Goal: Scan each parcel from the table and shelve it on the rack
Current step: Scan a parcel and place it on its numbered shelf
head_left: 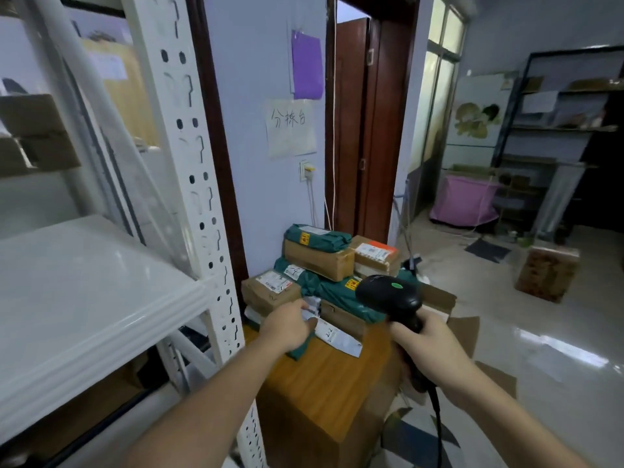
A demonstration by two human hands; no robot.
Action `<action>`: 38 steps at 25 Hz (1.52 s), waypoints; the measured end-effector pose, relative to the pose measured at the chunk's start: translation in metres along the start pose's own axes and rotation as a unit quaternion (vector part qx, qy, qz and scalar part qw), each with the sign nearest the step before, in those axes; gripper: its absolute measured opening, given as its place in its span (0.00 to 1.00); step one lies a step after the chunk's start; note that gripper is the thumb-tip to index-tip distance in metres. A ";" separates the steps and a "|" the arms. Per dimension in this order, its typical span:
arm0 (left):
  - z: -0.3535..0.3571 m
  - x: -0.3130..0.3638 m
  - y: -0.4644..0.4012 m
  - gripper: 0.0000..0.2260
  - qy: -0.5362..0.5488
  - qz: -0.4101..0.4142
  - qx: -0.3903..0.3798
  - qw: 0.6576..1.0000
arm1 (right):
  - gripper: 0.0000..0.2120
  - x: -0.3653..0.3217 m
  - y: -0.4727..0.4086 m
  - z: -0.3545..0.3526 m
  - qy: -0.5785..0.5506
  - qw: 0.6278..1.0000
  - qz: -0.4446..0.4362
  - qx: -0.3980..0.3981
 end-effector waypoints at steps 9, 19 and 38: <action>0.059 -0.051 -0.098 0.25 0.126 -0.196 0.035 0.972 | 0.10 0.039 -0.154 0.017 0.007 0.995 -0.005 -0.098; 0.093 -0.143 -0.200 0.23 0.321 -0.374 0.137 0.859 | 0.13 0.065 -0.295 0.067 0.024 0.985 -0.007 -0.169; 0.186 -0.227 -0.219 0.54 0.428 -0.451 0.193 0.759 | 0.03 0.133 -0.376 0.145 -0.015 0.956 0.097 -0.278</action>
Point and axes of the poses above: each hand's wrist, its own y-axis away from the middle knuckle, its own z-axis out of the palm, x = y × z, the point moved 9 cm from there along -y, towards the middle knuckle, and after that the axes turned 4 degrees about x, right-handed, at the moved point
